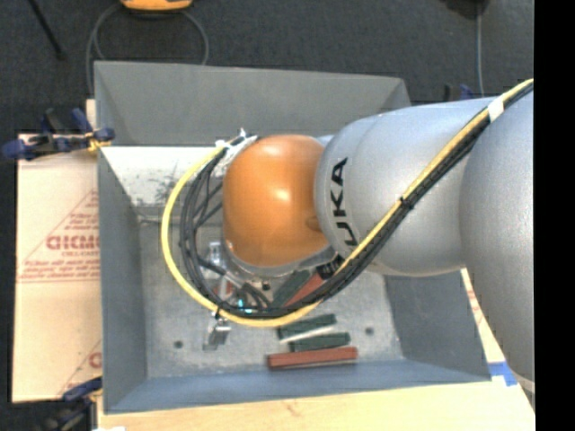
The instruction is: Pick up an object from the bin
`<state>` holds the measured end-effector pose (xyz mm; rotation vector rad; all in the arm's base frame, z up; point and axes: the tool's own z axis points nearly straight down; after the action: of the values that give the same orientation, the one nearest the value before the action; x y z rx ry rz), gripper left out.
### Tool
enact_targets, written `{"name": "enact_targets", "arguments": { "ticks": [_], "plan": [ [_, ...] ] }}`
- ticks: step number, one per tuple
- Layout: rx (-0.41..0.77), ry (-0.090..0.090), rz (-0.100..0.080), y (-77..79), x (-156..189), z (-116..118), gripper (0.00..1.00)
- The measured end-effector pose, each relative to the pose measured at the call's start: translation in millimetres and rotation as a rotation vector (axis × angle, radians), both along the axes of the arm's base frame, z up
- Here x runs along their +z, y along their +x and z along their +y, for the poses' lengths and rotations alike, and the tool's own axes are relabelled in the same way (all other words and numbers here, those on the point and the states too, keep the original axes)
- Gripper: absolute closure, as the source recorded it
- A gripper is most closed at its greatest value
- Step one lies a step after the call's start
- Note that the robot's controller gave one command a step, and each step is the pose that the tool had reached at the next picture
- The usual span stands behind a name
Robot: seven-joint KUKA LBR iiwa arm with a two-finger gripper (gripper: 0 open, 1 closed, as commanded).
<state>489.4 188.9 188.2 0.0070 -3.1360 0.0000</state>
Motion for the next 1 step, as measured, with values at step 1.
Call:
{"name": "enact_targets", "arguments": {
  "ticks": [1],
  "plan": [
    [-0.004, 0.002, -0.007, 2.0, 3.9, -0.8, 0.0]
  ]
}}
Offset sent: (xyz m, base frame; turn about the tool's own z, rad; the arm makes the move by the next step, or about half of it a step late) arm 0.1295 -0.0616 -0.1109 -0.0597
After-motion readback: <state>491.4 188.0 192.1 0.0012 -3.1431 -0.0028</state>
